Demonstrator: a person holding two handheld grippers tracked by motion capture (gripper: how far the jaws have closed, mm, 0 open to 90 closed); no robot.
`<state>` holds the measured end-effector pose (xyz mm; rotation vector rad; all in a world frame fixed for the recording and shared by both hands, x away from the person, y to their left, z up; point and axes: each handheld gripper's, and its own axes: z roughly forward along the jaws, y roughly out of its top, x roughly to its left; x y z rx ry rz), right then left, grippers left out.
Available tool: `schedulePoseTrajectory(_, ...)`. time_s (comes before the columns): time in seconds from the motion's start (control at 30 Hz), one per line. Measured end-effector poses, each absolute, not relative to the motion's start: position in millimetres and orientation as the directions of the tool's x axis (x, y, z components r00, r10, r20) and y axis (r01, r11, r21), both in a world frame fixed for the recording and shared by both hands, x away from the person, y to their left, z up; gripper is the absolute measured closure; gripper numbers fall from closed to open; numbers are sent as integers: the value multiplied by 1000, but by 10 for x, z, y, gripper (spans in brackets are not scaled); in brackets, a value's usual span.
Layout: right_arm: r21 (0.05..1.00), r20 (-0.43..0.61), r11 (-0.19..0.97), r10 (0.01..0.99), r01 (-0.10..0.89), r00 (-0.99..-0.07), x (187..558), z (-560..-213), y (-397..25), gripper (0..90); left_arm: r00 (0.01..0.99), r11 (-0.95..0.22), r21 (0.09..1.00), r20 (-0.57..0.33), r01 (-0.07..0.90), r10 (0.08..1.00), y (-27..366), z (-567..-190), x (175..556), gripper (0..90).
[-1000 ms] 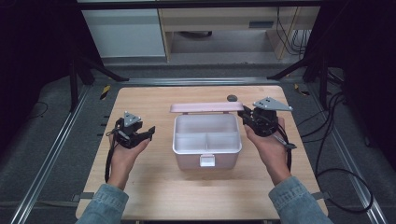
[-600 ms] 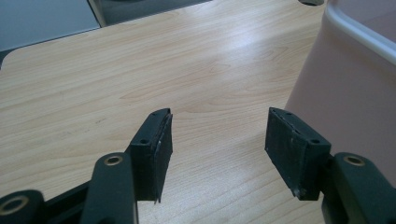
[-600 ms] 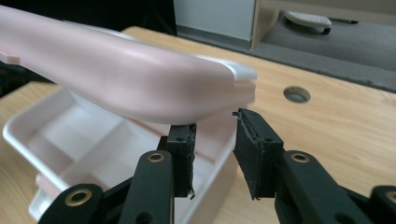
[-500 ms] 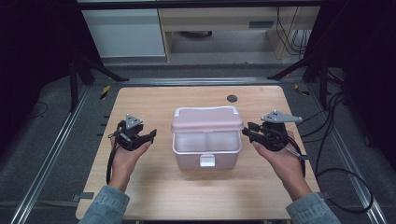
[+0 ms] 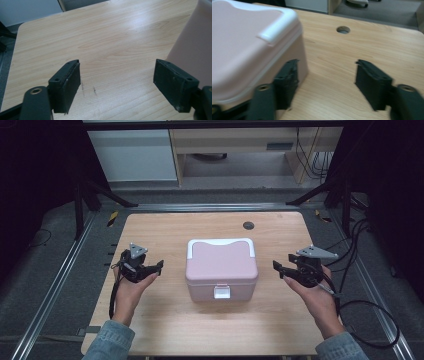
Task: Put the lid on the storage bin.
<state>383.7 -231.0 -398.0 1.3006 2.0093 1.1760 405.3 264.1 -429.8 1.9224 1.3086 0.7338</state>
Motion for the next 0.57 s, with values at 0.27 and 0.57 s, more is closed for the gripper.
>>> schedulePoseTrajectory(0.27,810,63,164,930,562,-362,4156,-4459,-2478,173,309,-243,751,54,615,950,2859,-4705,4088,108)
schedulePoseTrajectory(0.57,752,38,195,941,629,-337,4259,-4911,-2477,113,318,-271,705,68,655,946,2905,-4979,4115,63)
